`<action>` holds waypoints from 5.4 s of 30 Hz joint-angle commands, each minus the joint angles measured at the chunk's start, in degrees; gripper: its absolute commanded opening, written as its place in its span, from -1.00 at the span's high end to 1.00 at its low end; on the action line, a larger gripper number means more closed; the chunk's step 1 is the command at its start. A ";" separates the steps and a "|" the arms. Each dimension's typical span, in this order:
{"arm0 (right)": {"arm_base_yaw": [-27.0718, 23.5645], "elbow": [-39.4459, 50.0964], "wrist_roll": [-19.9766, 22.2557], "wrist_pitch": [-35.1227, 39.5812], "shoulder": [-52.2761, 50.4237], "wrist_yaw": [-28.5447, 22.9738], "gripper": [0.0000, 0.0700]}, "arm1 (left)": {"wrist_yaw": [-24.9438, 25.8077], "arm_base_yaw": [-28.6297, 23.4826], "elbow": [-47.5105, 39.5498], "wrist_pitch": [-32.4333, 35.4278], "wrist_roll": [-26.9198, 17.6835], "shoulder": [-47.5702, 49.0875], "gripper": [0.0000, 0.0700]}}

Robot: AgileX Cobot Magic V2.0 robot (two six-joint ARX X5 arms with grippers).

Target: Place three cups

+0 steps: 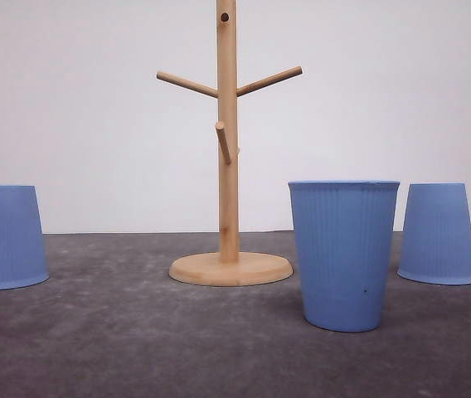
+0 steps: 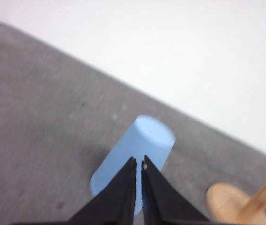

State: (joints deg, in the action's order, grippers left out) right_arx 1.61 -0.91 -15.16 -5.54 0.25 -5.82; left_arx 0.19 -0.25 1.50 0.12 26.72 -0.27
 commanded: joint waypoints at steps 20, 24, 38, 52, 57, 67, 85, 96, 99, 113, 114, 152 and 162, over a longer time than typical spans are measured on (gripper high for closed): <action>0.13 -25.39 -3.36 -21.79 6.89 6.55 0.98 | 0.22 -0.11 26.95 -28.05 -7.33 -8.38 0.99; 0.13 -30.93 -1.42 -28.38 12.53 10.33 0.98 | 1.34 -0.11 32.49 -36.50 -9.70 -13.32 0.99; 1.29 -35.54 10.11 -32.63 29.74 22.55 0.98 | 14.10 2.08 41.71 -48.91 -17.25 -29.74 0.99; 10.99 -35.54 15.67 -32.56 30.73 19.23 0.97 | 8.66 14.72 43.87 -48.43 -33.55 -33.42 0.97; 10.97 -35.54 16.71 -32.23 30.71 19.02 -0.05 | 8.63 14.73 43.87 -48.43 -33.35 -33.41 -0.25; 10.97 -35.54 16.70 -31.73 30.71 19.06 -0.20 | 6.12 14.73 43.96 -48.42 -24.79 -34.47 -0.37; 11.02 -35.54 16.65 -31.31 30.71 19.10 -0.20 | 3.29 10.89 53.90 -44.11 -18.70 -65.43 -0.42; 11.02 -35.54 16.65 -31.26 30.71 19.09 -0.20 | 0.76 7.22 57.75 -32.15 -18.69 -78.36 -0.73; 11.02 -35.54 16.65 -31.16 30.72 19.09 -0.20 | 0.81 6.52 58.47 -30.40 -18.56 -81.17 -0.73; 11.02 -35.54 16.65 -30.62 30.75 19.00 -0.20 | 0.83 5.55 58.90 -22.59 -18.49 -87.89 -0.71; 11.02 -35.54 16.64 -30.62 30.75 18.93 -0.20 | 0.83 5.55 58.90 -22.54 -18.48 -87.94 -0.70; 11.02 -35.54 16.65 -30.51 30.73 18.82 -0.19 | 10.09 2.10 63.37 -32.04 -13.06 -77.92 0.11; 11.02 -35.54 16.65 -30.45 30.73 18.84 -0.19 | 24.17 -3.39 76.26 -37.79 -6.99 -78.03 0.11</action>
State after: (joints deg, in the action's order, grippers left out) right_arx 12.36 -35.53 1.23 -36.68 30.79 13.26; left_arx 23.07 -3.45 76.07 -38.25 17.50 -77.97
